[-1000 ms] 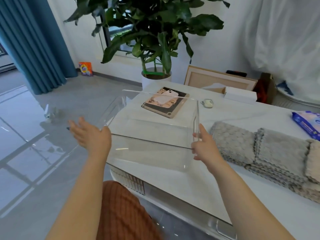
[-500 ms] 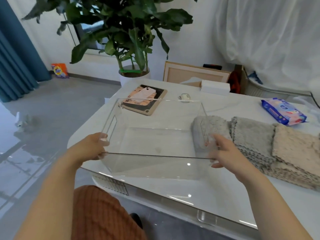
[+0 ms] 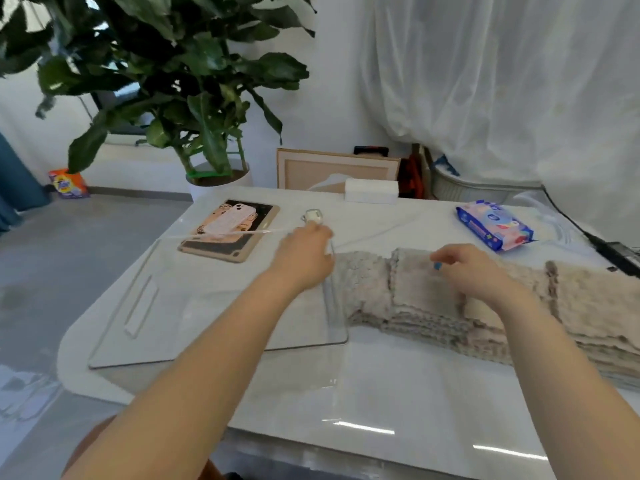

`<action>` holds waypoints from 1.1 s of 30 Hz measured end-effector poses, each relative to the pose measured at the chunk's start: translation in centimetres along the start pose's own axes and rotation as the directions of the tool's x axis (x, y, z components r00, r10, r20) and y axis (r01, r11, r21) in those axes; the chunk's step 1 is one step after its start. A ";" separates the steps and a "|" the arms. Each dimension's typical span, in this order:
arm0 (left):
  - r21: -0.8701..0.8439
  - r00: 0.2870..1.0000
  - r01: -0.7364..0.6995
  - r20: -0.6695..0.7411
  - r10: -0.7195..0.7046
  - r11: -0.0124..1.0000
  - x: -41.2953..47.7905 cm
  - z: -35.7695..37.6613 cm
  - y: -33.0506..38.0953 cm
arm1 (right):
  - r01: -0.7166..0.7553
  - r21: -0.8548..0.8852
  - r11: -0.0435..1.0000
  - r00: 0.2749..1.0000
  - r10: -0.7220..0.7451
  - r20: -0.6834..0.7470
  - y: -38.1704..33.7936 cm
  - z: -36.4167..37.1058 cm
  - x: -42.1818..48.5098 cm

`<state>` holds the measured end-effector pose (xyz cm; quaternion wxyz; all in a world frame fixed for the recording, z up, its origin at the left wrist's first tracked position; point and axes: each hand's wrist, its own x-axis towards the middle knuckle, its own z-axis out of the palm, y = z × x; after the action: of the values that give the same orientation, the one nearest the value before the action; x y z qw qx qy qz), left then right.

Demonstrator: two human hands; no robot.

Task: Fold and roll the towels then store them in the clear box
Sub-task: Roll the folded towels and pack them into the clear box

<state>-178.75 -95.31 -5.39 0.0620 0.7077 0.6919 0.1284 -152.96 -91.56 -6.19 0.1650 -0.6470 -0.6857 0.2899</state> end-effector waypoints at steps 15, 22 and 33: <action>-0.207 0.940 -0.101 0.300 0.162 0.973 12.1 11.3 10.2 | -0.047 -0.139 0.989 0.996 0.057 0.070 10.1 -0.1 6.4; -0.754 0.940 0.004 0.227 0.255 0.657 10.1 8.1 10.0 | 0.046 0.610 0.791 0.991 0.040 -0.126 9.1 -1.8 4.4; -0.892 0.893 0.345 0.407 0.189 0.293 6.4 5.4 10.5 | -0.068 0.968 0.242 0.997 0.055 0.057 4.6 -3.8 1.2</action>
<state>-167.11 -88.80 -7.15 0.6294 0.5037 0.4798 0.3464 -147.19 -89.68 -6.26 0.5123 -0.4337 -0.3380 0.6597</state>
